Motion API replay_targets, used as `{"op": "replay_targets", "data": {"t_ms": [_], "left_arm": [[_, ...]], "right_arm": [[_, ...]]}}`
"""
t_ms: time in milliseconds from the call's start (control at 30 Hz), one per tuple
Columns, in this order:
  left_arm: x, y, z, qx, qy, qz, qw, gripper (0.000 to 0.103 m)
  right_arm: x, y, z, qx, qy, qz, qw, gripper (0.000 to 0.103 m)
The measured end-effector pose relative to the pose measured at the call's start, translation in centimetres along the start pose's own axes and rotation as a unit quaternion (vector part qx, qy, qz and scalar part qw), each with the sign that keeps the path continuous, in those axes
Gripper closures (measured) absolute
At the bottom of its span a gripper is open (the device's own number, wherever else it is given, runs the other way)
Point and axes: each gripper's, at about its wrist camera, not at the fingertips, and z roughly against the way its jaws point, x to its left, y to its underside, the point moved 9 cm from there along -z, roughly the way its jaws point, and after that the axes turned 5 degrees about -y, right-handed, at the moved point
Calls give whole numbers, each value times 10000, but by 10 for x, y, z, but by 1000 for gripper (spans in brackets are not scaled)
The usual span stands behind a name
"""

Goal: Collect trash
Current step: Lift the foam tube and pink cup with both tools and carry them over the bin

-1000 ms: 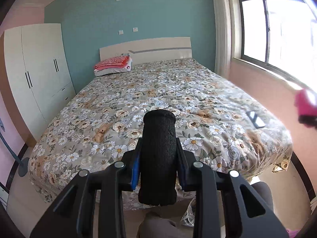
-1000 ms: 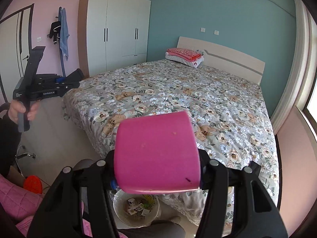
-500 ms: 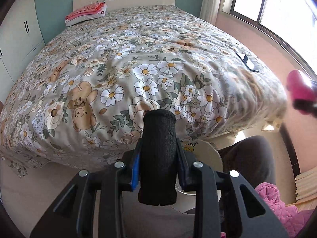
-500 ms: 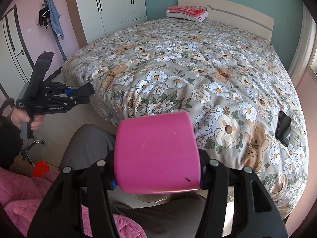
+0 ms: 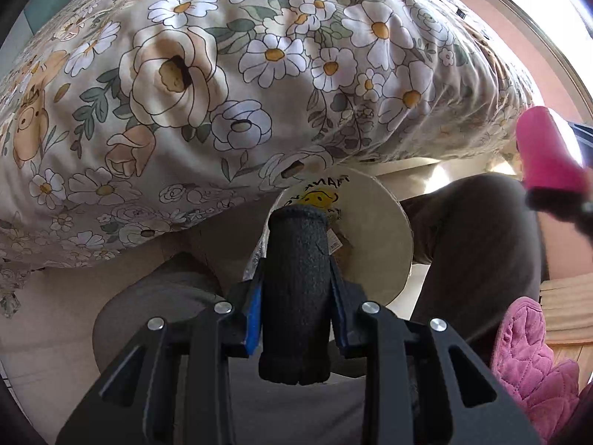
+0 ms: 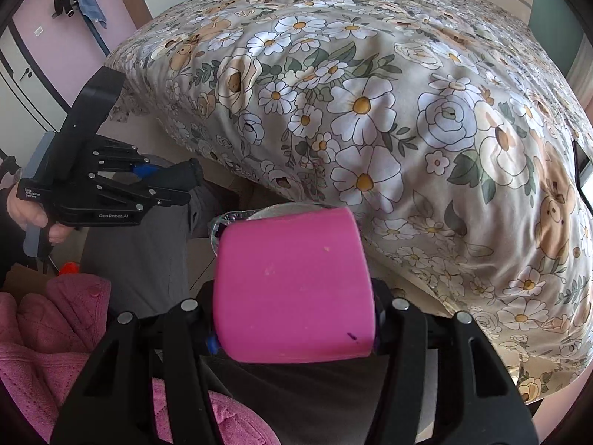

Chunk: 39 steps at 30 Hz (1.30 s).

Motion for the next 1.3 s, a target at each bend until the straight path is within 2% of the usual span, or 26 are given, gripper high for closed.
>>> {"op": "replay_targets", "data": {"t_ms": [367,700,867,967,1300], "left_arm": [[-13,15,-73,732,245,107,9970,70],[-25,21,-120,1227,475,191,9911,70],[-33,18,-141,1401,513,213,9886,70],[-35,19,-153,1537,529,225,9864,70],[-40,22,-192,1963,567,382,9782,70]], "right_arm": [[-15,27,-81,689,-137,-288,9971,47],[-24,42,-143,1195,-281,-590,9907,47],[-22,54,-170,1515,-361,-698,9853,47],[-23,61,-186,1694,-265,-704,9827,46],[-39,82,-229,2230,-224,-1217,9669,46]]}}
